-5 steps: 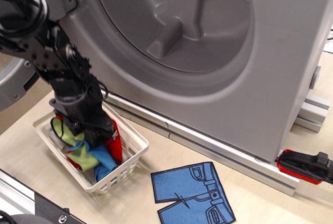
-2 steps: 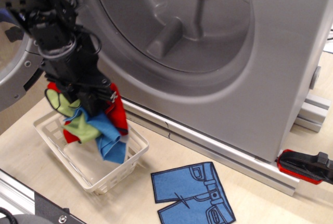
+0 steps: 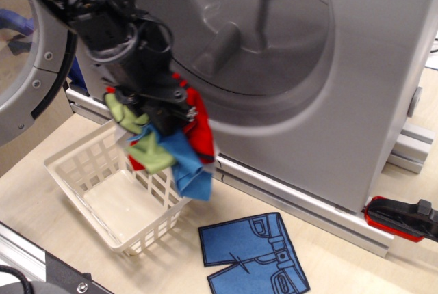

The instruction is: Put clothes in laundry machine

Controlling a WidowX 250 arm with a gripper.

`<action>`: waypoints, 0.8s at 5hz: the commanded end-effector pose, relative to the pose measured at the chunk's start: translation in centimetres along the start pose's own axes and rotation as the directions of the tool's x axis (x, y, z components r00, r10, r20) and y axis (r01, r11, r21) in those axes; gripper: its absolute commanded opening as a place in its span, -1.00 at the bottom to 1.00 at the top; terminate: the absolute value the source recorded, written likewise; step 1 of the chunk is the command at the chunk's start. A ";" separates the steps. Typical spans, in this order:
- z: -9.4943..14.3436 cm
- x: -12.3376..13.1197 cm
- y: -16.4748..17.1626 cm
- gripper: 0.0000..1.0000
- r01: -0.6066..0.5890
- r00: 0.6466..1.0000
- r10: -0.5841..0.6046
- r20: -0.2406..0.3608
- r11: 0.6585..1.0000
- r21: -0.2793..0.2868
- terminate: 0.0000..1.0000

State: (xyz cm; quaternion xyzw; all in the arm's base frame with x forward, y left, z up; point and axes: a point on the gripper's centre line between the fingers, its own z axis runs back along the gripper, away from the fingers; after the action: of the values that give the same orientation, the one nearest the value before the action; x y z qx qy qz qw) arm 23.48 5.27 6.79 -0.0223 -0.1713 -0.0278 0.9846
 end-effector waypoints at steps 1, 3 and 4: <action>-0.9 3.9 -1.7 -1.00 0.030 0.985 -0.038 0.168 0.998 0.047 -1.00; -1.8 8.0 -2.2 -1.00 -0.015 0.972 0.002 0.235 0.999 0.051 -1.00; -2.3 9.7 -2.2 -1.00 -0.036 0.969 0.022 0.244 0.998 0.053 -1.00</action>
State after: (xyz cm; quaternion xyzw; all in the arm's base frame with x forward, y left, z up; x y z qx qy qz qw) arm 32.92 2.46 6.37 -0.0010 -0.2683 -0.0075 0.9633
